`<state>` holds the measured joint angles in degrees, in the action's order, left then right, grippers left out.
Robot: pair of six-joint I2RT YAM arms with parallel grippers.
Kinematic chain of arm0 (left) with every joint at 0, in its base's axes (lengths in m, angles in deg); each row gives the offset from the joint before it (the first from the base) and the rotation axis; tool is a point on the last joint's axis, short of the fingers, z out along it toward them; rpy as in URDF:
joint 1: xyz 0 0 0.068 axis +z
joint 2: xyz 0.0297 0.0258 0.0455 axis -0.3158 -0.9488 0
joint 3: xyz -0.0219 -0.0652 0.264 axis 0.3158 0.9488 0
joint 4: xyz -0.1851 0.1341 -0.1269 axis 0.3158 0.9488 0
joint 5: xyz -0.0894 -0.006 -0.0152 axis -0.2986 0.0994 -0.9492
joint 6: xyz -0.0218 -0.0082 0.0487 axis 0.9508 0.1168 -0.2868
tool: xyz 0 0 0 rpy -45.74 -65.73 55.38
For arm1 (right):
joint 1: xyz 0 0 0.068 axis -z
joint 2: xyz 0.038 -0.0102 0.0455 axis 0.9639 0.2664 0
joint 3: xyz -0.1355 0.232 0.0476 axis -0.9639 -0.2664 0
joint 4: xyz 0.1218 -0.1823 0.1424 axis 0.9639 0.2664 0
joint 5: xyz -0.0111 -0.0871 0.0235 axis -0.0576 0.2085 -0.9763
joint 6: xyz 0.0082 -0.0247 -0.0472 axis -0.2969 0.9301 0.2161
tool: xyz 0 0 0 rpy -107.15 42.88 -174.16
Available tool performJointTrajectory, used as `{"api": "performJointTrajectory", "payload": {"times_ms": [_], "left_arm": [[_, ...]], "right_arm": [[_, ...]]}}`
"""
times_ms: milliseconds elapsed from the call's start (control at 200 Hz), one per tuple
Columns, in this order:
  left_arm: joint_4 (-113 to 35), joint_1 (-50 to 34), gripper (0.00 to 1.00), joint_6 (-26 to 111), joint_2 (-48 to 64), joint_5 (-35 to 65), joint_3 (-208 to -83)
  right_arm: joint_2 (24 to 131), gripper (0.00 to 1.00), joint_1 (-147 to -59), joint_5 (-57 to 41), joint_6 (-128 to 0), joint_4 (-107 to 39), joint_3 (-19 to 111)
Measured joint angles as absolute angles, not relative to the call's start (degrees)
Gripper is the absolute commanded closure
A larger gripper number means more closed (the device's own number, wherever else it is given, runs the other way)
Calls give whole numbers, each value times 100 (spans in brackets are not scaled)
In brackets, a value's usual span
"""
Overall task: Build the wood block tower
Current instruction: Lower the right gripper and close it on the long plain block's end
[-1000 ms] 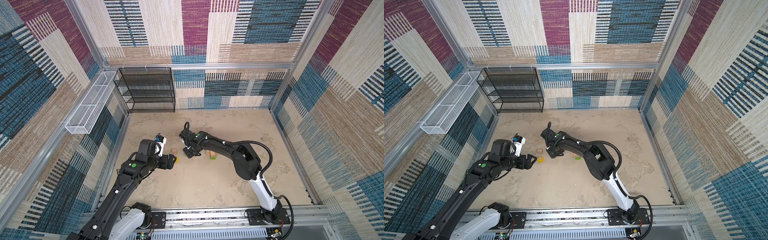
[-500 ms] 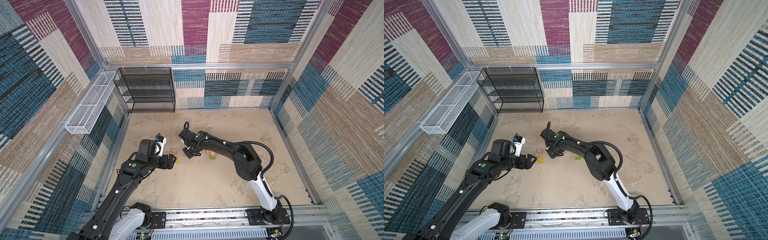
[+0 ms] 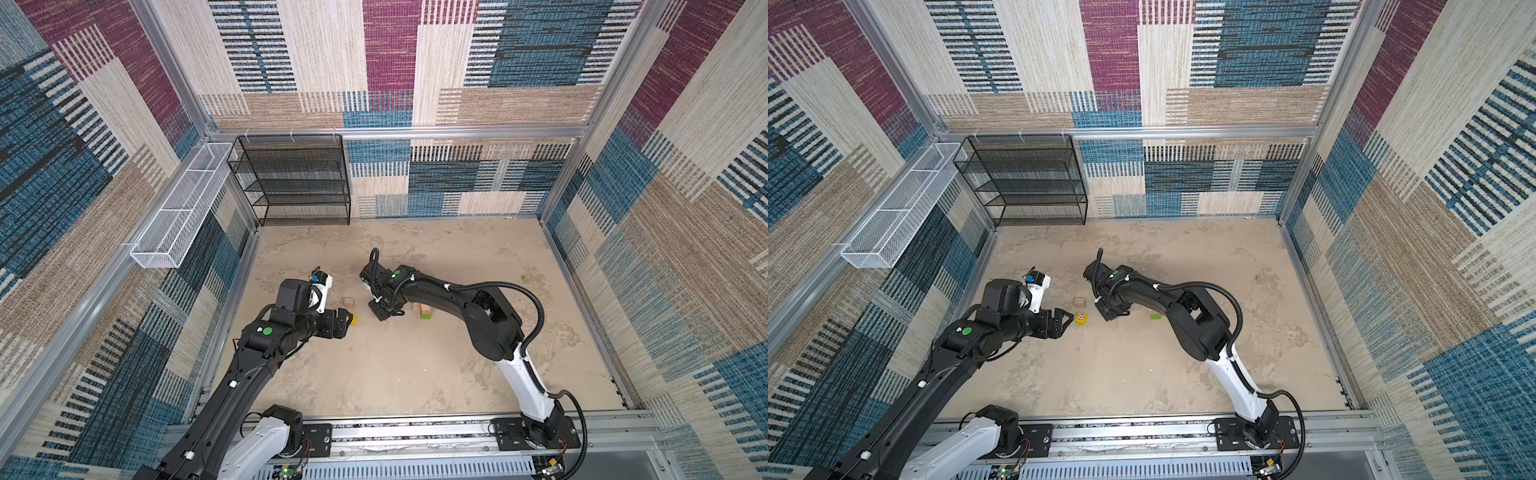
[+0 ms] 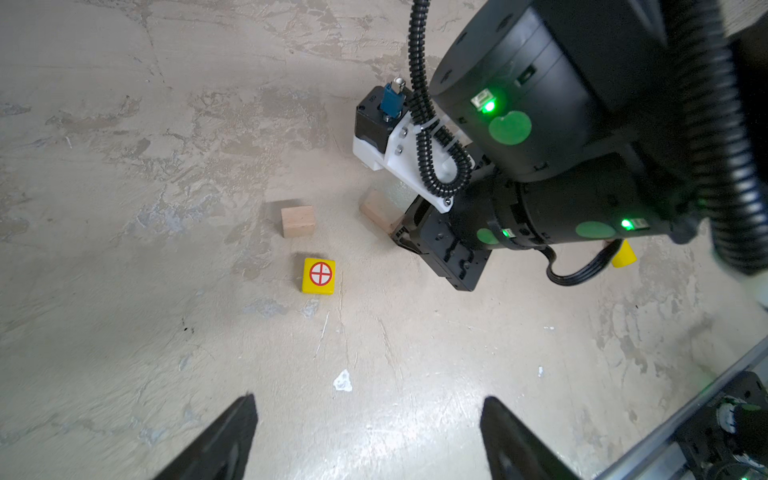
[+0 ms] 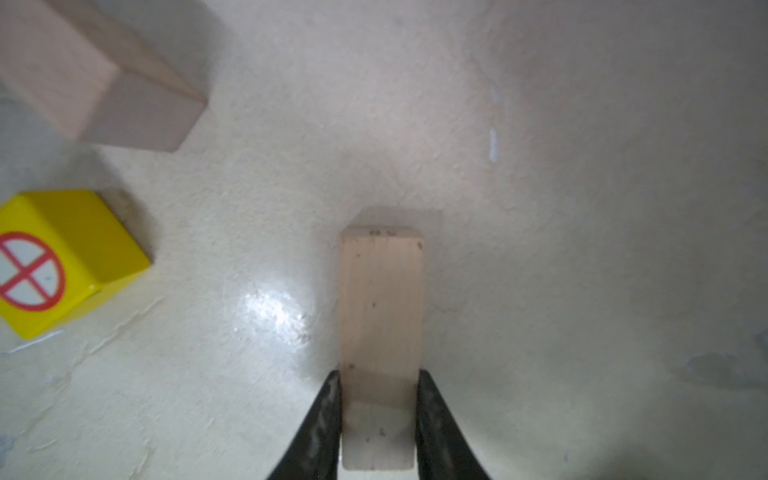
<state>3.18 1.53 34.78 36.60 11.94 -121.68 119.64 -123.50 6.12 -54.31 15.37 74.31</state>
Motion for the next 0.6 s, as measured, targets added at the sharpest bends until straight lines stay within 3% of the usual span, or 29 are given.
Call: {"api": "performJointTrajectory", "payload": {"times_ms": [240,601], "left_arm": [[318,153,11,3478,3664,1192,-12168],[321,146,11,3478,3680,1192,-12168]], "right_arm": [[11903,76,-12350,575,-5440,1493,7396],[11903,63,-12350,588,-5549,1491,7383]]}}
